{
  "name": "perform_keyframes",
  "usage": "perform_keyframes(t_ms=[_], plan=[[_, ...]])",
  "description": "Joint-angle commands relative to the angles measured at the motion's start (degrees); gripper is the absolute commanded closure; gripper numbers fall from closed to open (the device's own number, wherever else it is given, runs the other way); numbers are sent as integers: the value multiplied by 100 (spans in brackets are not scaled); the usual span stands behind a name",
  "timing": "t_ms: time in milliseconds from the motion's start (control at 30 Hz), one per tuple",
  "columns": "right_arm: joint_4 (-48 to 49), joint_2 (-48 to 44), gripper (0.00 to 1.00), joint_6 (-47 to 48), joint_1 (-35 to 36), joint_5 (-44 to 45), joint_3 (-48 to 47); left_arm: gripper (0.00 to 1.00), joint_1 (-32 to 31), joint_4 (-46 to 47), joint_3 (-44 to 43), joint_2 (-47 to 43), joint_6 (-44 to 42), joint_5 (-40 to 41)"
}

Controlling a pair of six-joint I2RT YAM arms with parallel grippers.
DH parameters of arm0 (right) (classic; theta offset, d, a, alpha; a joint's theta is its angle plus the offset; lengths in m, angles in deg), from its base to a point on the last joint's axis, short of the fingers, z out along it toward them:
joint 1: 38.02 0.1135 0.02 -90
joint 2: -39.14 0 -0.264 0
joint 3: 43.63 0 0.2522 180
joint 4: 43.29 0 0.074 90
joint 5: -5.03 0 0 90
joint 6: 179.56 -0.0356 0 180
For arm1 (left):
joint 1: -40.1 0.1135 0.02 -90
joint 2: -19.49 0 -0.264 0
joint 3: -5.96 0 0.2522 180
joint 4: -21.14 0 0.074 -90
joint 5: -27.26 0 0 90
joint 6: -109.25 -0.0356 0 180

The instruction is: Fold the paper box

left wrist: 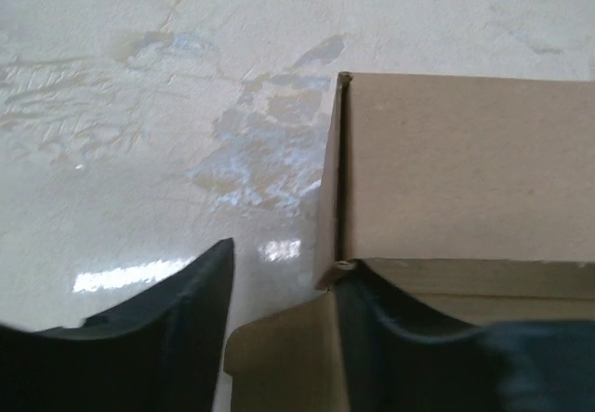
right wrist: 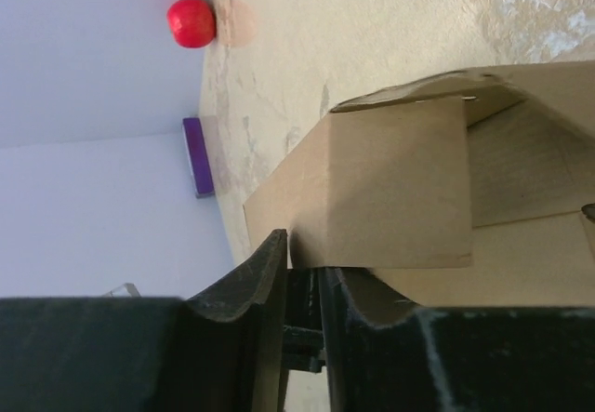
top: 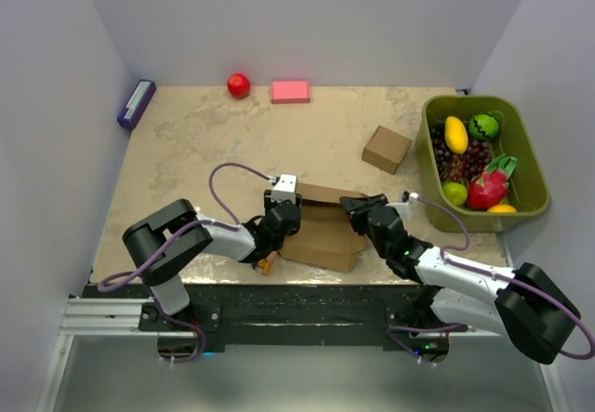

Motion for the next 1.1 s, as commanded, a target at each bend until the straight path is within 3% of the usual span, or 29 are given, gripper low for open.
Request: perform_keyframes(t_ms=[0,100,200,467,667,767,867,933,1067], plan=[[20,-118,53,777,22,36,-238,40,84,28,372,-720,-316,-142],[-103,-293,34,1066,22,-166,-291,27,84,-69,530,-1204,-474,-669],[-340,-452,25,1330,13,-333,-388,23,84,-262,645,-1722,-597,-1223],[-1482,-812,20,2435,22,-1229,-985,14,224,-1833,277,-2944,-694,-2469],[-2721,-953,20,3922,22,-1827,-1942,11,1601,-2686,-285,-3692,-229,-4392],[-4000,-621,16,4608,4,-1819,-2873,9,2182,-3038,-793,-3623,-219,-5367],[-4707,109,18,5057,-66,-1871,-3936,9,2710,-3172,-1269,-3166,-167,-6407],[-4736,426,19,5224,-171,-1951,-4044,12,2861,-3259,-1507,-2666,-175,-6942],[-4666,506,19,5312,-663,-2284,-3870,15,2888,-3602,-1947,-2032,-623,-6998]])
